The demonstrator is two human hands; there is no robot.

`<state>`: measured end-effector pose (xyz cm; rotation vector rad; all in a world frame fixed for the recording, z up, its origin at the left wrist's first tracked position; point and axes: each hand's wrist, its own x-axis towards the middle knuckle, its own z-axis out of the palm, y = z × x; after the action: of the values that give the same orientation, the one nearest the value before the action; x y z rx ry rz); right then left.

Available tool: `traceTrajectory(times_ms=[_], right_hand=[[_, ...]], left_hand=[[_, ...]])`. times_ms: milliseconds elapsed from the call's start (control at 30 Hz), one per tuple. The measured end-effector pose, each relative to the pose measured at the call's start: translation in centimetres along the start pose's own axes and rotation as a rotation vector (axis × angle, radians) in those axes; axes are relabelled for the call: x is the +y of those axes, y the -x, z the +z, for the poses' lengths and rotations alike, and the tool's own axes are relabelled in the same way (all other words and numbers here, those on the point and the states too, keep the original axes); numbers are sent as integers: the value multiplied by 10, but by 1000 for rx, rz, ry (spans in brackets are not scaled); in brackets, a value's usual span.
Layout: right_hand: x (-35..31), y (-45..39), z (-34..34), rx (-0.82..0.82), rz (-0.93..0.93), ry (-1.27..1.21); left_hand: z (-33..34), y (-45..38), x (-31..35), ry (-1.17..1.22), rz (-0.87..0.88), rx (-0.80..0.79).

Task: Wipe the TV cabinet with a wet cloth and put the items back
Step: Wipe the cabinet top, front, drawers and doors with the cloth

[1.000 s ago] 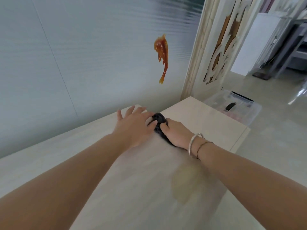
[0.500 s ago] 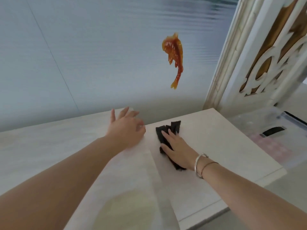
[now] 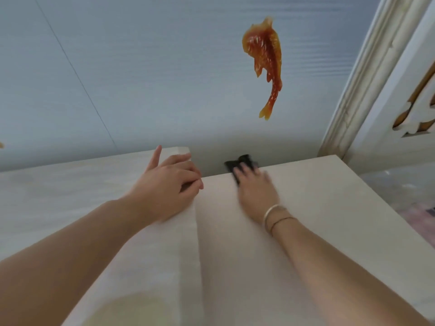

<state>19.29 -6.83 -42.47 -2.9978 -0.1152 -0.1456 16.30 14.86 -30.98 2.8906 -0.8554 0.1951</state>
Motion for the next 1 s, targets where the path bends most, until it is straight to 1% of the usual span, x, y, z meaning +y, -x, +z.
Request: traceTrajectory(times_ms=[100,133,167,200,233,300,333,400,433,467,500,567,600,667,700,767,800,833,900,933,967,1000], right_hand=[[70,1,-17,-38,291,14],[76,1,-18,-46,342,17],[68,0,-16,-36,360,33],[49,-2,-11,-15,334,60],[24,-3,-5,0,271,72],[-23,-4,8,5,63,53],[-37,-1,11,-23,-27,34],[-36,3,6,-71,-129,13],[-23,4,1,-76,-142,21],[-5,7,-5,-71,-121,55],[19,11,-7,-55,-49,95],[74,19,-18,-44,179,119],[101,23,-24,-62,277,121],[137,28,-33,-96,411,119],[142,25,-32,-91,443,104],[129,18,-28,-56,464,71],[111,17,-25,-51,425,68],[90,16,-20,-40,335,74],[48,20,-11,-25,82,73],[35,22,-10,-45,-18,69],[33,21,-13,-74,-70,80],[43,18,-16,-91,-64,100]], left_hand=[[2,-1,-2,-2,17,1],[1,-2,-2,1,18,3],[2,-2,-3,8,18,7],[2,-2,-2,16,19,13],[2,-3,-2,22,21,19],[3,-3,-3,9,33,18],[2,-3,-4,-28,44,7],[-4,-7,0,-180,61,-59],[-7,-13,3,-261,50,-109],[-8,-21,9,-314,26,-160],[-9,-30,18,-328,0,-195],[-1,-43,38,-275,-23,-213],[6,-45,45,-249,-4,-187],[21,-48,48,-185,31,-92],[24,-49,46,-131,24,-39],[27,-50,42,-39,14,27],[28,-50,42,-14,25,36],[27,-50,42,-3,42,35],[28,-50,43,-2,73,18],[29,-50,43,0,83,11],[29,-50,41,10,87,8],[30,-50,39,23,87,12]])
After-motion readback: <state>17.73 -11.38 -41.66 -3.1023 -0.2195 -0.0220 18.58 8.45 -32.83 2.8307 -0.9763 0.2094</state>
